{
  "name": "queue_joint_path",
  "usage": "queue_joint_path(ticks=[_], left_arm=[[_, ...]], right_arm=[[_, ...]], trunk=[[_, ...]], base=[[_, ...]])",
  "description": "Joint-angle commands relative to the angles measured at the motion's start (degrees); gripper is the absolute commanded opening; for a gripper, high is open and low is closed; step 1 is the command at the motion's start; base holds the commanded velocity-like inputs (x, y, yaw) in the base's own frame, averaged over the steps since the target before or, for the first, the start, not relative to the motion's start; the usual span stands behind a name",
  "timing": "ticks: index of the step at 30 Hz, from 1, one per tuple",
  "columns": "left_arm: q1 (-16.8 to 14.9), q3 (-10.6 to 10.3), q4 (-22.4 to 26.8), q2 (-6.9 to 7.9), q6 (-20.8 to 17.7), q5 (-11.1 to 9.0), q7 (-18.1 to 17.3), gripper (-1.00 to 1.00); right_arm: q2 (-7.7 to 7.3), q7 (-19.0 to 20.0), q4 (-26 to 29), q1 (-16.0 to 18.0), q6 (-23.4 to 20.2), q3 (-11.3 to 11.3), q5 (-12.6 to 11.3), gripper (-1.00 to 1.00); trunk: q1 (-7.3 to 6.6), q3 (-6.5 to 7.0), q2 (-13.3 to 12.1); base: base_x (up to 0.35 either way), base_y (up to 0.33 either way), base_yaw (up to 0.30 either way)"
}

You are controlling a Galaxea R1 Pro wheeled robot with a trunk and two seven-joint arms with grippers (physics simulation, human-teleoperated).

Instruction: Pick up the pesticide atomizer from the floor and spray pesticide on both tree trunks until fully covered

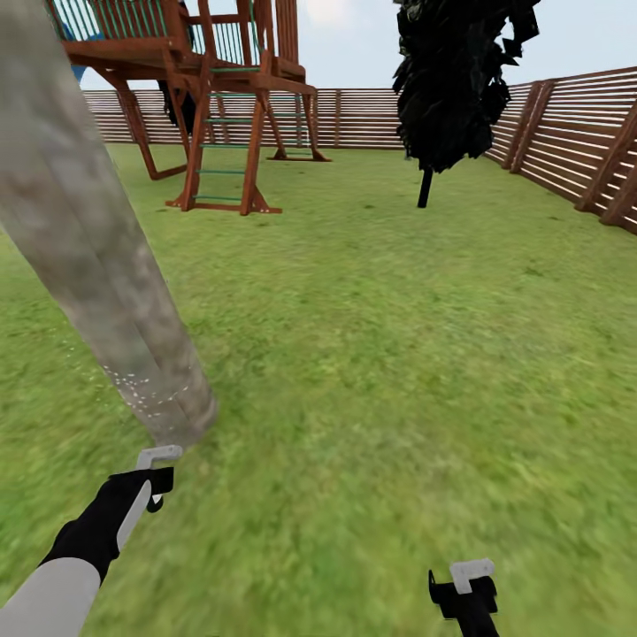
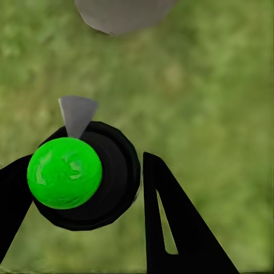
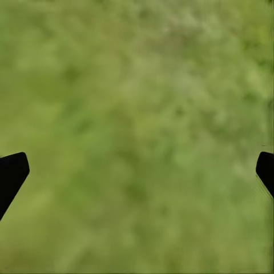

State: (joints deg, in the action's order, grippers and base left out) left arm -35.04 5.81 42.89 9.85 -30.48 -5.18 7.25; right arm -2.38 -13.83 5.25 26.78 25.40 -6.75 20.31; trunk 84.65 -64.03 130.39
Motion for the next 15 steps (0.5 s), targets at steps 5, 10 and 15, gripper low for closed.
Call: queue_joint_path(ticks=[5,10,15], left_arm=[[-0.03,-0.01,0.09,0.00,-0.28,-0.56,0.39,-1.00],[-0.03,-0.01,0.09,0.00,-0.28,-0.97,0.39,-1.00],[-0.03,-0.01,0.09,0.00,-0.28,-1.14,0.39,-1.00]], right_arm=[[0.01,-0.14,-0.06,0.02,0.18,-0.45,0.60,1.00],[0.01,-0.10,-0.06,0.02,0.18,-0.46,0.62,1.00],[0.01,-0.13,-0.06,0.02,0.18,-0.44,0.66,1.00]], trunk=[[-0.01,-0.04,0.02],[-0.01,-0.04,0.02],[-0.01,-0.04,0.02]], base=[[0.120,-0.264,0.249],[0.200,-0.232,0.015],[0.203,-0.230,0.000]])
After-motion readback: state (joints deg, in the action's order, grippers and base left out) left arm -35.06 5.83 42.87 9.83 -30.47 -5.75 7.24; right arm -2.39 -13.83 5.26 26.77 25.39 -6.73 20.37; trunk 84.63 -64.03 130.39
